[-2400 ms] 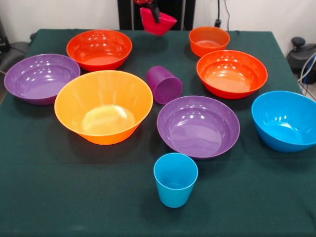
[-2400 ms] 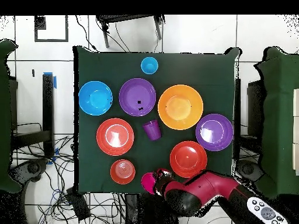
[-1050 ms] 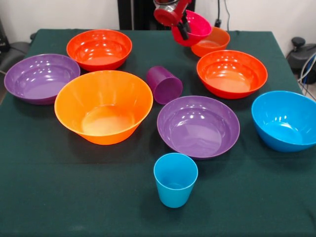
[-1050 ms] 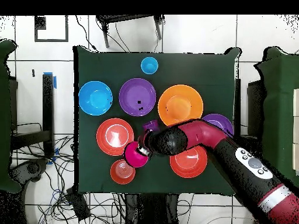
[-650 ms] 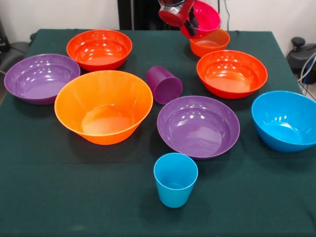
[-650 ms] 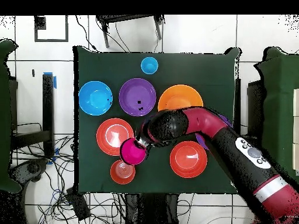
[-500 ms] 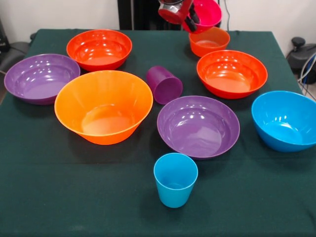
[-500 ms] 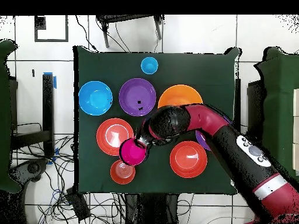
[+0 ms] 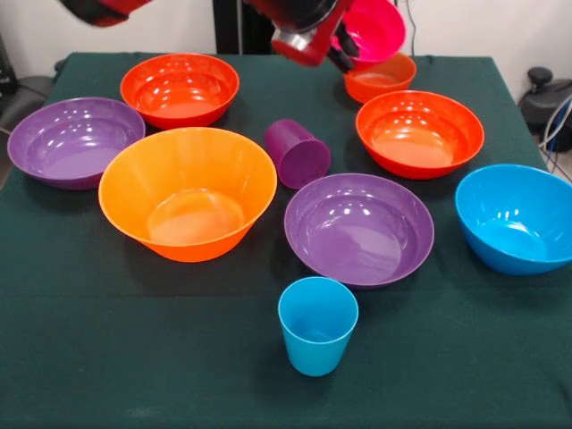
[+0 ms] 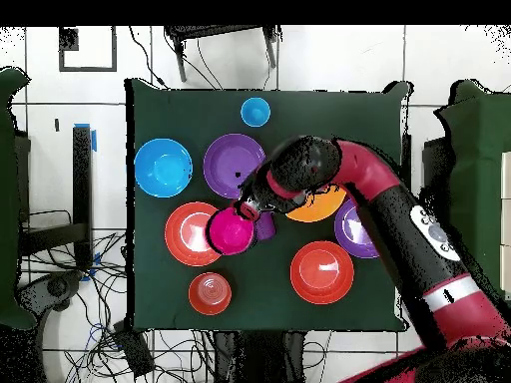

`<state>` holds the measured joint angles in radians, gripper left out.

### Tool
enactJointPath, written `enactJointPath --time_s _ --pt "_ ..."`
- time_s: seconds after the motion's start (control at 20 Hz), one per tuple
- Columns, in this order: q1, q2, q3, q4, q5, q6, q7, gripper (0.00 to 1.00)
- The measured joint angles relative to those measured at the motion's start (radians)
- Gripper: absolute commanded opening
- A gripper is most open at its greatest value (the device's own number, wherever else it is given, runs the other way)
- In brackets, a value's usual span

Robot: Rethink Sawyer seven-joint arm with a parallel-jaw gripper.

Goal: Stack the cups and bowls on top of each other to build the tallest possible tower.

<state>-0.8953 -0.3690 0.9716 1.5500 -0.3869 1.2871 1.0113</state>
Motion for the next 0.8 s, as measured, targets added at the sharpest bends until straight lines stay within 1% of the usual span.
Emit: enactJointPath --time_s 0.05,0.25,0.4,0.55,0.8 --pt "0.028 0.03 0.002 -0.089 0.013 0.031 0.0 0.0" --pt "0.083 0.077 0.012 -0.243 0.028 0.072 0.0 0.0" --pt "0.123 0.105 0.027 -0.34 0.033 0.079 0.0 0.0" --pt "0.148 0.116 0.037 -0.389 0.037 0.079 0.0 0.0" --pt "0.172 0.119 0.05 -0.412 0.046 0.079 0.0 0.0"
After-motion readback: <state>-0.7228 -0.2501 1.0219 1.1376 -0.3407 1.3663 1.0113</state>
